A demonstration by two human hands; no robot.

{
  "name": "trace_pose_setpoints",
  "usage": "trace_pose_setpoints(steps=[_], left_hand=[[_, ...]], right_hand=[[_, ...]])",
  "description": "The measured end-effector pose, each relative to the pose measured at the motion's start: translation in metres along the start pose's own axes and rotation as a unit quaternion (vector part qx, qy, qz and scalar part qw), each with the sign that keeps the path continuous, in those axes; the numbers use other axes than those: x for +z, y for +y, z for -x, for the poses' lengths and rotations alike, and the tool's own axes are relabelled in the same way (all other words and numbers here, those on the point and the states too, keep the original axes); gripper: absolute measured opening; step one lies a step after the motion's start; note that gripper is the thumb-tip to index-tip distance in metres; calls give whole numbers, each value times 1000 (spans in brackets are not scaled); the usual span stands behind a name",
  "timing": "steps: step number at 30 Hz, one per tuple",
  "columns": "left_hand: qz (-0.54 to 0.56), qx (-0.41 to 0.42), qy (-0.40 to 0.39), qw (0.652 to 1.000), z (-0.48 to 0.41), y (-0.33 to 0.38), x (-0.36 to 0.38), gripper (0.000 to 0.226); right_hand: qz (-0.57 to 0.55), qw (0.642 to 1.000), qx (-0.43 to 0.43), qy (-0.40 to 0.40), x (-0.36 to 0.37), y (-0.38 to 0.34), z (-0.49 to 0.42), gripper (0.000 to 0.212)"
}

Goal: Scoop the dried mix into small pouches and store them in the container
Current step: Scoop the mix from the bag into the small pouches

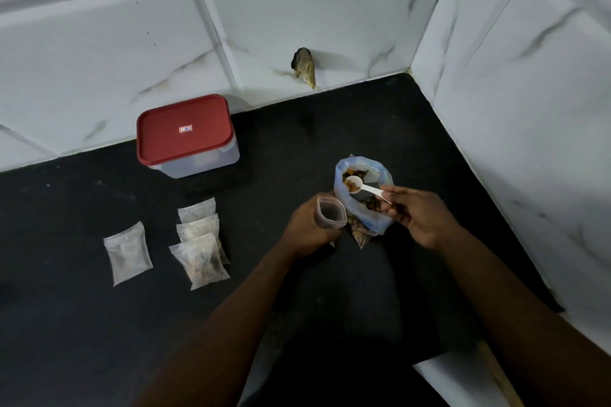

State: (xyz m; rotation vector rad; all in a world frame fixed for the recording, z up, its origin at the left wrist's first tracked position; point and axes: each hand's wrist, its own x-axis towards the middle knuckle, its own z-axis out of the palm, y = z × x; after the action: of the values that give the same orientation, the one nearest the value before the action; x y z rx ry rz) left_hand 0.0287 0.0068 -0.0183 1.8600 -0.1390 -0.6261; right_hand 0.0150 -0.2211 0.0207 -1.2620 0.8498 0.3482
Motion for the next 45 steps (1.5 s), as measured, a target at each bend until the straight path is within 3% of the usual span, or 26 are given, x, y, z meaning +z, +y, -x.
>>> trace_pose_setpoints(steps=[7,15,23,26,30,31,34,36,37,39,42,45], left_hand=[[7,20,85,996,10,-1,2,54],[9,30,77,997,16,2,5,47],[-14,57,81,995,20,-3,11,41],[-9,60,80,995,21,-1,11,40],[-4,82,93,992,24,-1,14,38],[-2,90,98,991,25,-1,15,37],[-4,87,102,991,26,-2,18,37],[-10,77,97,992,26,-2,17,38],[-10,72,91,993,25,-2,16,39],[-9,59,72,996,24,-2,15,43],[-12,50,61,997,24,-2,13,47],[-17,50,66,996,24,-1,12,45]], right_hand=[[-65,998,0,-15,-12,3,9,19],[-36,994,-69,-73,-9,2,44,20],[103,976,-172,-84,5,16,69,23],[240,924,-291,-59,6,23,73,23],[424,729,-536,-44,3,36,75,21],[438,698,-565,-39,2,40,76,21],[444,675,-589,-9,-3,48,76,21],[432,684,-588,-5,-7,52,77,25],[412,705,-577,-4,-7,53,79,26],[338,790,-511,14,-4,52,87,22],[126,933,-336,9,1,46,90,21],[-24,976,-215,14,-3,40,75,21]])
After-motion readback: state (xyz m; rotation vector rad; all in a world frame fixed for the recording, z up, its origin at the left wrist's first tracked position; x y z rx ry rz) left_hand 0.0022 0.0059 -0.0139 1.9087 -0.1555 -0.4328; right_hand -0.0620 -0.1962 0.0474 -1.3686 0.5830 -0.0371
